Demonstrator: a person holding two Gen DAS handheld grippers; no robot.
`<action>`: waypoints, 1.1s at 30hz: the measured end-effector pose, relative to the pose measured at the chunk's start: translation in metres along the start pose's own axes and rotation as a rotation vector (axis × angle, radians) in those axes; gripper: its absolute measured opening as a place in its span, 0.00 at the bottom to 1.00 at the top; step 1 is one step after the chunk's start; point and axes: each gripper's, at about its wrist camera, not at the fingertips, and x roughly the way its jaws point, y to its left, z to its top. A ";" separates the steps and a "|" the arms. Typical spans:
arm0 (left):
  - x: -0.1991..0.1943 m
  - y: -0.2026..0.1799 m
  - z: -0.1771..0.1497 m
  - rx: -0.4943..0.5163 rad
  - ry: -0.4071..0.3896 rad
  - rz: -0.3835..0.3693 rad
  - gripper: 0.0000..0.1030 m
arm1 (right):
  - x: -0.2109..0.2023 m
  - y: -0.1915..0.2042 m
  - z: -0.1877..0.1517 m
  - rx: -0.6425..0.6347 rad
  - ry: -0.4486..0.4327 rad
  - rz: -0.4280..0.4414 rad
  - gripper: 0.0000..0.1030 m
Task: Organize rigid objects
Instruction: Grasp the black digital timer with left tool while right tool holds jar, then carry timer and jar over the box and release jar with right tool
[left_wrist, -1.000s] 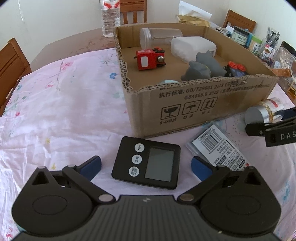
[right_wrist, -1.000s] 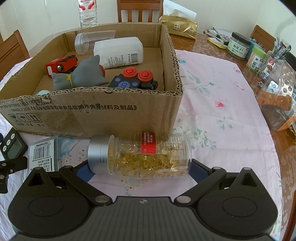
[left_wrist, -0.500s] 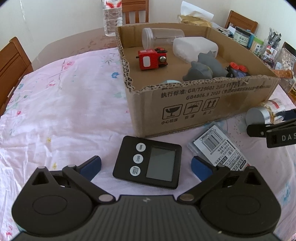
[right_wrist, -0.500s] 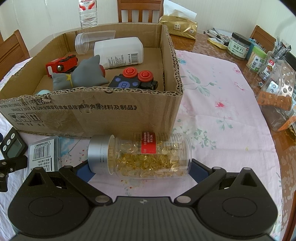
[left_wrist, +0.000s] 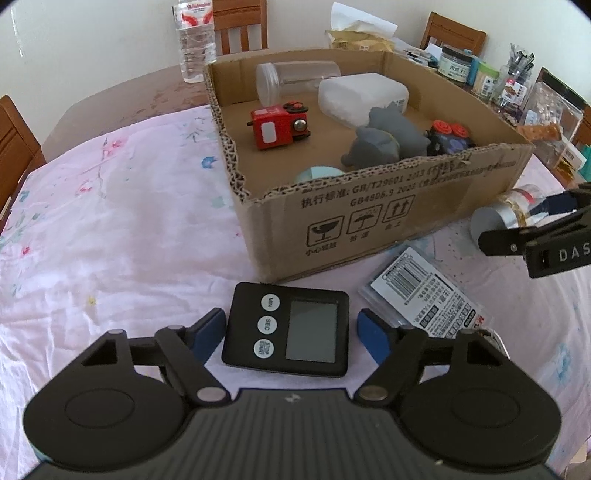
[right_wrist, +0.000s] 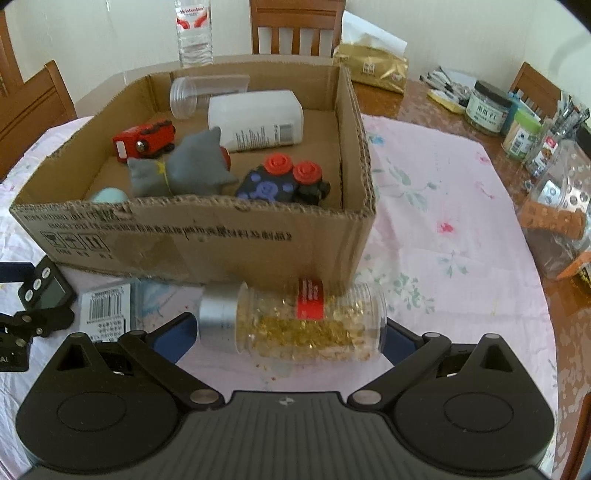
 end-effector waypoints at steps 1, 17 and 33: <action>0.000 0.000 0.000 0.000 0.003 -0.001 0.74 | -0.001 0.000 0.001 0.000 -0.006 0.000 1.00; -0.003 0.001 0.001 0.026 0.025 -0.014 0.68 | -0.009 0.002 0.008 -0.028 0.034 0.010 0.93; -0.045 0.006 0.008 0.117 0.041 -0.093 0.68 | -0.049 0.009 0.015 -0.179 0.033 0.082 0.93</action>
